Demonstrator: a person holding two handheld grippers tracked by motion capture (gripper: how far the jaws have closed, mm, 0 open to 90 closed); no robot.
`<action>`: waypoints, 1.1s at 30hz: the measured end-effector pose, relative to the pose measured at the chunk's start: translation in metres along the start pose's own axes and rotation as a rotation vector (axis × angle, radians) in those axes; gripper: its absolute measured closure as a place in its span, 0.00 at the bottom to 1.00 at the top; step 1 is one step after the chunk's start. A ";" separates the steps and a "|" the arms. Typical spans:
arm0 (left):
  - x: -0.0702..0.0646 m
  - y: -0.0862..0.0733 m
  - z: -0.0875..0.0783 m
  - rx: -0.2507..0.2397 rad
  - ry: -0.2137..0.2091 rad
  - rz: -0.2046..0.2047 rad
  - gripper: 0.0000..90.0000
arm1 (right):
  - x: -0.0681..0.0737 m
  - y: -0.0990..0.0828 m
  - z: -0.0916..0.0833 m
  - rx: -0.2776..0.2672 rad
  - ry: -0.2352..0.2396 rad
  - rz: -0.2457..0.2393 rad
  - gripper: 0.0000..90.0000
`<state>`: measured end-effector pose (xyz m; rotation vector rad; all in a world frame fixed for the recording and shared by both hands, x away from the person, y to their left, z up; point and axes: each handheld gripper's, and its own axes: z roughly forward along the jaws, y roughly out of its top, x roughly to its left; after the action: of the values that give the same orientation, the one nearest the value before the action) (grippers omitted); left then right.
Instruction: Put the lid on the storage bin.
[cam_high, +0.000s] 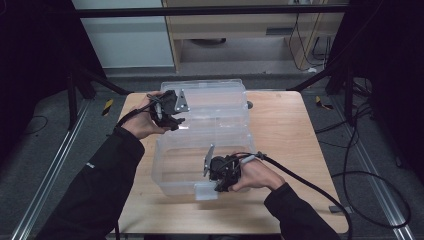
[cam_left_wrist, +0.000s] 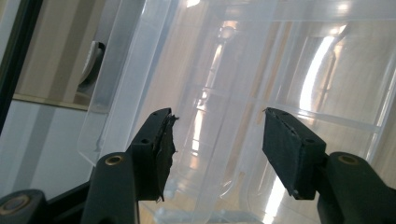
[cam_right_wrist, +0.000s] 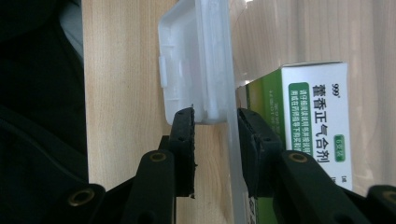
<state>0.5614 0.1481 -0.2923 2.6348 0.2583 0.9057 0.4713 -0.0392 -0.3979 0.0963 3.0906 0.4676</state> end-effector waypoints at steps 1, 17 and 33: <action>-0.001 0.001 0.001 0.005 0.003 0.010 0.47 | 0.000 0.000 0.000 -0.001 0.000 0.000 0.76; -0.004 0.007 0.018 0.047 0.016 0.070 0.48 | 0.000 -0.001 0.000 -0.008 -0.001 -0.008 0.76; -0.003 0.011 0.032 0.067 0.022 0.116 0.50 | 0.000 -0.001 0.000 -0.009 0.001 -0.011 0.76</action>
<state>0.5792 0.1286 -0.3134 2.7261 0.1451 0.9798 0.4713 -0.0402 -0.3981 0.0794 3.0883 0.4816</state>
